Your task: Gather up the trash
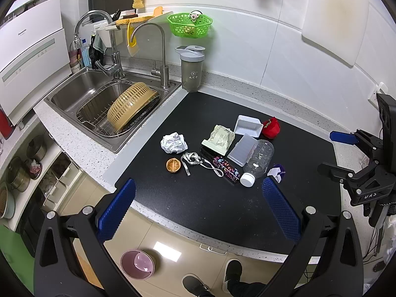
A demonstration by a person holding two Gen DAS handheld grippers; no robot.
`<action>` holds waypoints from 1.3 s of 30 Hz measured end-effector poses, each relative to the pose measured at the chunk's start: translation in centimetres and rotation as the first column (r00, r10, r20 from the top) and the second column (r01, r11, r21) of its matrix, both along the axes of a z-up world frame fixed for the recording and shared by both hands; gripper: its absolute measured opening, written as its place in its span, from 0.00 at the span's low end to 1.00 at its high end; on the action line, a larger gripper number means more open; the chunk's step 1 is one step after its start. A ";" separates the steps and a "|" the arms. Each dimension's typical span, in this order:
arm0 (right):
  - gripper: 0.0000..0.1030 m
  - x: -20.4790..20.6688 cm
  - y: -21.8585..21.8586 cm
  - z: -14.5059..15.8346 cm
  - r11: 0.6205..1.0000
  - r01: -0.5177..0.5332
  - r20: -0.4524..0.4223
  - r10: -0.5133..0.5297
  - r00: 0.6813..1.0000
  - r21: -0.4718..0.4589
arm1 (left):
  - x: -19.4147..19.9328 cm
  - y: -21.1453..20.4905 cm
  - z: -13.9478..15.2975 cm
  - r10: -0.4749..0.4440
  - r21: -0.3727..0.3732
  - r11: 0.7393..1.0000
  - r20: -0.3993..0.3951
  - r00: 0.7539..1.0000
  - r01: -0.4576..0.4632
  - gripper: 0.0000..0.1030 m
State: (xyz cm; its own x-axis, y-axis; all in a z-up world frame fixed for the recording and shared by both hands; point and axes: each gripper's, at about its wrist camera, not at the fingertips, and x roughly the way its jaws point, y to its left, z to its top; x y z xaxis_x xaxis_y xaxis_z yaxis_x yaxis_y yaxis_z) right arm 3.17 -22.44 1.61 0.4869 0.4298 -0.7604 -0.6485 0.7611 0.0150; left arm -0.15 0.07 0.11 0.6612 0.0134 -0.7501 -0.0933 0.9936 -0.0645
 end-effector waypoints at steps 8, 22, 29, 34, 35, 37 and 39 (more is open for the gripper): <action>0.95 0.1 0.0 0.0 1.000 0.000 -0.001 0.000 1.000 -0.001 | 0.1 0.0 0.0 0.000 -0.001 1.000 0.000 1.000 0.000 0.97; 0.95 0.0 0.1 -0.2 1.000 -0.002 -0.004 0.002 1.000 -0.004 | 0.1 0.1 0.0 0.000 -0.002 1.000 -0.001 1.000 0.000 0.97; 0.95 -0.1 -0.1 -0.4 1.000 -0.004 -0.007 0.004 1.000 -0.010 | 0.2 0.0 0.0 0.001 -0.002 1.000 -0.002 1.000 -0.001 0.97; 0.95 0.2 0.1 -1.0 1.000 -0.001 -0.019 0.000 1.000 -0.019 | 0.5 0.1 -0.5 -0.003 -0.001 1.000 -0.009 1.000 0.003 0.97; 0.95 0.4 0.1 -1.1 1.000 0.002 -0.023 -0.002 1.000 -0.022 | 0.7 0.2 -0.7 0.000 0.000 1.000 -0.016 1.000 0.000 0.97; 0.95 0.6 -0.2 -1.4 1.000 0.005 -0.033 -0.006 0.999 -0.023 | 1.5 0.1 -1.6 0.000 -0.001 1.000 -0.026 1.000 0.000 0.97; 0.95 1.0 -0.5 -2.0 0.999 0.012 -0.044 -0.013 0.999 -0.032 | 1.8 0.2 -2.0 -0.006 -0.006 1.000 -0.027 1.000 0.006 0.97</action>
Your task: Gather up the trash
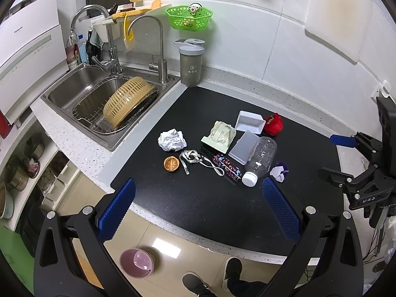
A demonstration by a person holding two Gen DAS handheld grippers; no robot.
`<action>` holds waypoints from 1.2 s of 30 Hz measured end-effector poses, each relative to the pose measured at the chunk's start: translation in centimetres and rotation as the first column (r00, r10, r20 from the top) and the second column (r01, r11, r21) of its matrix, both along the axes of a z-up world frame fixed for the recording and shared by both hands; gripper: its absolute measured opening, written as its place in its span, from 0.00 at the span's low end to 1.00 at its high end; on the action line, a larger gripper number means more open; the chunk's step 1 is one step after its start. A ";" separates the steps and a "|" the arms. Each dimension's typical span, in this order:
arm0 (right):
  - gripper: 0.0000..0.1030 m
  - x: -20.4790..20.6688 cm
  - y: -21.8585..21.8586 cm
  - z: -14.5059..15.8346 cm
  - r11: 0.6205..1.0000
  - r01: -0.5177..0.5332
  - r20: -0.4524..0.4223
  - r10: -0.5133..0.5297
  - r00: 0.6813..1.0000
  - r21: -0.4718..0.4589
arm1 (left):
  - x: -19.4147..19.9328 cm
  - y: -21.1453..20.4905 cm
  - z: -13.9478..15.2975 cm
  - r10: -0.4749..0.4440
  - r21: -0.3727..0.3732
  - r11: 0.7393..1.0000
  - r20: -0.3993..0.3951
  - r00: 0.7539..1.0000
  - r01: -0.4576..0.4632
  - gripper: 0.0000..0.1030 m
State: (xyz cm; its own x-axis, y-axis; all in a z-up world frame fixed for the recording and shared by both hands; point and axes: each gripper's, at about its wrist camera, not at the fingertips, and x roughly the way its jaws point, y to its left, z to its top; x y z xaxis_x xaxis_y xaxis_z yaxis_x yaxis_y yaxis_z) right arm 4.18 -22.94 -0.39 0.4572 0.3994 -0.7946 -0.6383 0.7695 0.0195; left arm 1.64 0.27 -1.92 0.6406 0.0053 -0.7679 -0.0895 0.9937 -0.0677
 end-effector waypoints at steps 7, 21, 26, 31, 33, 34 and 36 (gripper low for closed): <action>0.95 2.4 0.6 -4.6 0.995 0.000 -0.078 -0.008 0.997 -0.100 | 1.4 -0.2 -1.8 -0.004 -0.022 1.000 -0.033 0.999 0.003 0.97; 0.90 6.1 1.5 -13.1 0.977 0.005 -0.181 -0.045 0.982 -0.212 | 3.6 0.8 -4.4 0.009 -0.043 0.999 -0.094 0.996 -0.013 0.97; 0.43 6.4 1.3 -14.2 0.973 -0.009 -0.212 -0.040 0.977 -0.229 | 4.2 1.3 -5.3 0.020 -0.048 0.999 -0.113 0.993 -0.025 0.97; 0.31 5.8 0.7 -13.4 0.982 -0.014 -0.213 -0.027 0.977 -0.188 | 5.4 1.8 -6.6 0.024 -0.055 0.998 -0.125 0.992 -0.031 0.97; 0.29 6.0 0.3 -12.7 0.986 -0.008 -0.223 -0.030 0.974 -0.166 | 6.1 1.9 -7.2 0.021 -0.054 0.998 -0.130 0.991 -0.029 0.97; 0.29 6.1 0.1 -12.4 0.987 -0.005 -0.228 -0.032 0.973 -0.159 | 6.4 2.0 -7.5 0.021 -0.055 0.998 -0.133 0.991 -0.028 0.97; 0.29 6.0 -0.2 -11.5 0.989 -0.003 -0.230 -0.031 0.973 -0.148 | 7.0 2.2 -8.1 0.019 -0.059 0.998 -0.137 0.990 -0.027 0.97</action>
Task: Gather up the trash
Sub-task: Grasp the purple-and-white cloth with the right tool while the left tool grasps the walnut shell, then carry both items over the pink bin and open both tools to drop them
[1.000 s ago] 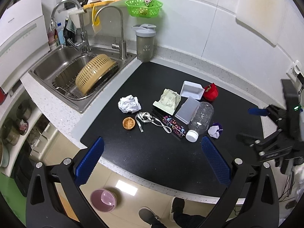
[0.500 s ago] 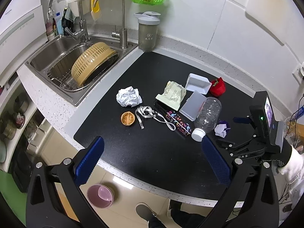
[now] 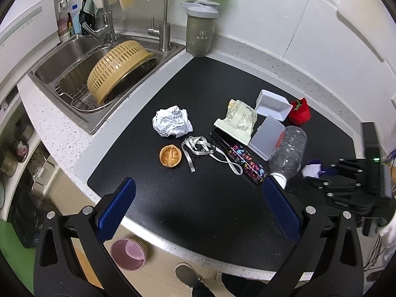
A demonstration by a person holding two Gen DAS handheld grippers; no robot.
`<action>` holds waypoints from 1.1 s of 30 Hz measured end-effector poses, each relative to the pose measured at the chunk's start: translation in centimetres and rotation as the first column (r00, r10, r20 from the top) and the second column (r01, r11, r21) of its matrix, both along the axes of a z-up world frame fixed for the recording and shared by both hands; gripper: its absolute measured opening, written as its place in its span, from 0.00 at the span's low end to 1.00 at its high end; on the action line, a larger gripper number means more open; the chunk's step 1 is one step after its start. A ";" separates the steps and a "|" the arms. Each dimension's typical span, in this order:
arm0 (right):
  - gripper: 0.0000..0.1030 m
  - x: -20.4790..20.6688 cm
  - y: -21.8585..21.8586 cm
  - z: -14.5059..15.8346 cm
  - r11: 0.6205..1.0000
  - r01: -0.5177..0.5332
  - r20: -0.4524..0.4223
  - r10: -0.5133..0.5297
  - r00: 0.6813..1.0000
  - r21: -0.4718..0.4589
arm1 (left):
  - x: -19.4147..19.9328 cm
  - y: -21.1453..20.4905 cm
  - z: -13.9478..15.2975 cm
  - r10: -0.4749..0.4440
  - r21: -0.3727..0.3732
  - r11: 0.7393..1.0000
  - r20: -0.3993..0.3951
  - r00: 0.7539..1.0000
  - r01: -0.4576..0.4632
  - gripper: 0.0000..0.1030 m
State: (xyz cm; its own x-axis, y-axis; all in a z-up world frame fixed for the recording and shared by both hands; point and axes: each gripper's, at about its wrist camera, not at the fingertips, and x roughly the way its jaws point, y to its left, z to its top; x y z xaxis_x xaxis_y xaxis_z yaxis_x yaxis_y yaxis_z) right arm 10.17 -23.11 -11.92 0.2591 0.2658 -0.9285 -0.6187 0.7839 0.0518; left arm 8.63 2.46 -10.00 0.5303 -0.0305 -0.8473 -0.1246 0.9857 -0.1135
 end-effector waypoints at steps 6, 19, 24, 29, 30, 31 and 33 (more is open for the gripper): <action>0.28 -0.1 0.4 2.0 1.000 0.000 0.019 0.000 1.000 0.026 | 1.9 0.9 -2.1 -0.001 0.007 1.000 -0.025 1.000 0.001 0.97; 0.28 -0.2 0.0 3.3 0.998 0.024 0.031 -0.026 0.999 0.052 | 5.9 3.7 -7.5 -0.023 -0.009 1.000 -0.104 0.994 0.022 0.63; 0.28 -0.1 -0.2 3.3 0.998 0.038 0.027 -0.039 0.999 0.055 | 6.4 4.3 -8.7 -0.020 -0.016 1.000 -0.120 0.993 0.018 0.42; 0.28 0.0 -0.1 3.1 0.998 0.045 0.021 -0.047 0.999 0.053 | 6.7 4.2 -8.9 -0.025 -0.028 0.999 -0.124 0.992 0.021 0.32; 0.28 0.1 -0.1 3.2 0.998 0.047 0.022 -0.048 0.999 0.053 | 6.8 4.2 -8.9 -0.025 -0.031 0.999 -0.123 0.992 0.022 0.32; 0.28 0.1 -0.1 3.2 0.997 0.048 0.023 -0.049 0.999 0.054 | 6.8 4.2 -8.8 -0.025 -0.036 0.999 -0.120 0.992 0.021 0.32; 0.28 0.1 -0.1 3.3 0.997 0.050 0.027 -0.051 0.998 0.058 | 6.9 4.2 -8.6 -0.024 -0.042 0.999 -0.113 0.993 0.019 0.32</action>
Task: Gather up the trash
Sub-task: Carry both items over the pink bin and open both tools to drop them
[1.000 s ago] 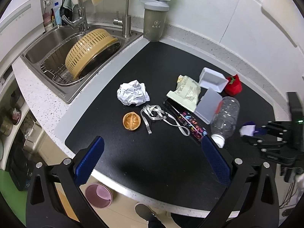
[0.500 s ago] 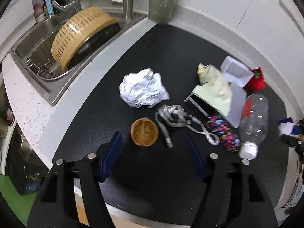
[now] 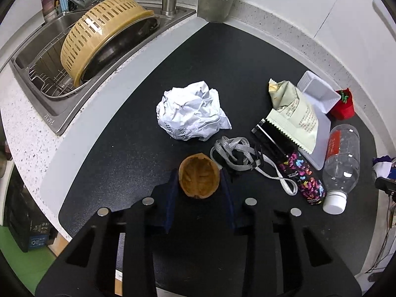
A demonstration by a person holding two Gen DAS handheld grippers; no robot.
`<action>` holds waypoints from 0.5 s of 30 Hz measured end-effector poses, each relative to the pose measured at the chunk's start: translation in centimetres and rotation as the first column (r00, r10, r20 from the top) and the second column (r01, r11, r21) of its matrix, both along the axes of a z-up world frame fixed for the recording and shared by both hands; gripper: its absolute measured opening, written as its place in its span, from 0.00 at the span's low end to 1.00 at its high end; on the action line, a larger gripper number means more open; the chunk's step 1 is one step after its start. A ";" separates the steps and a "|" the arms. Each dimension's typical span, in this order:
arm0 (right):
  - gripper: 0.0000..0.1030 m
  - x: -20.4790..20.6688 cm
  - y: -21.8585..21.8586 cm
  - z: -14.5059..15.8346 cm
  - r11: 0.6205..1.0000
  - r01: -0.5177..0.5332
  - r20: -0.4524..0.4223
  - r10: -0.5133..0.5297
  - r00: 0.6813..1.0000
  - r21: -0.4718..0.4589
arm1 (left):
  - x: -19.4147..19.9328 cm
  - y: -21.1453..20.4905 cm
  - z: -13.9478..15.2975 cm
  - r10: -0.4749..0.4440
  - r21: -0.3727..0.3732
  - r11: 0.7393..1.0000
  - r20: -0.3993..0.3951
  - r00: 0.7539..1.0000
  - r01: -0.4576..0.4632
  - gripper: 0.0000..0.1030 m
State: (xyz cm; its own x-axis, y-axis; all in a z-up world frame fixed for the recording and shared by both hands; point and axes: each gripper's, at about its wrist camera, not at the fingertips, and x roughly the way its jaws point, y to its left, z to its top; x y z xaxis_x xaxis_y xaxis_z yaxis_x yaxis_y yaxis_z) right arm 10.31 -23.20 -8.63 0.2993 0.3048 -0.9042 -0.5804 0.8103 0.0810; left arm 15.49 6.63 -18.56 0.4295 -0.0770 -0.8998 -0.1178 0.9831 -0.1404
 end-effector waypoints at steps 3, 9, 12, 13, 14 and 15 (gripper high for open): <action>0.28 0.0 0.0 0.3 1.000 0.000 0.013 0.000 1.000 0.006 | -0.2 -0.1 0.9 -0.003 -0.003 1.000 0.016 1.000 0.003 0.32; 0.28 -0.2 0.9 2.3 0.999 -0.024 0.059 0.022 0.998 0.029 | -2.3 -0.7 4.7 -0.005 0.001 1.000 0.063 0.998 0.005 0.32; 0.28 -0.8 2.3 3.9 0.997 -0.063 0.093 0.058 0.994 0.048 | -4.2 -1.0 7.2 -0.003 0.017 1.000 0.092 0.996 0.002 0.32; 0.28 -1.1 2.9 4.5 0.995 -0.080 0.104 0.074 0.992 0.055 | -5.1 -1.0 8.1 0.001 0.025 1.000 0.104 0.995 -0.004 0.32; 0.28 -1.4 3.5 5.0 0.994 -0.095 0.114 0.088 0.990 0.060 | -5.7 -0.8 8.7 0.005 0.031 0.999 0.112 0.994 -0.009 0.32; 0.28 -1.9 4.5 5.6 0.990 -0.123 0.128 0.114 0.985 0.068 | -7.0 -0.6 9.7 0.015 0.041 0.999 0.127 0.992 -0.021 0.32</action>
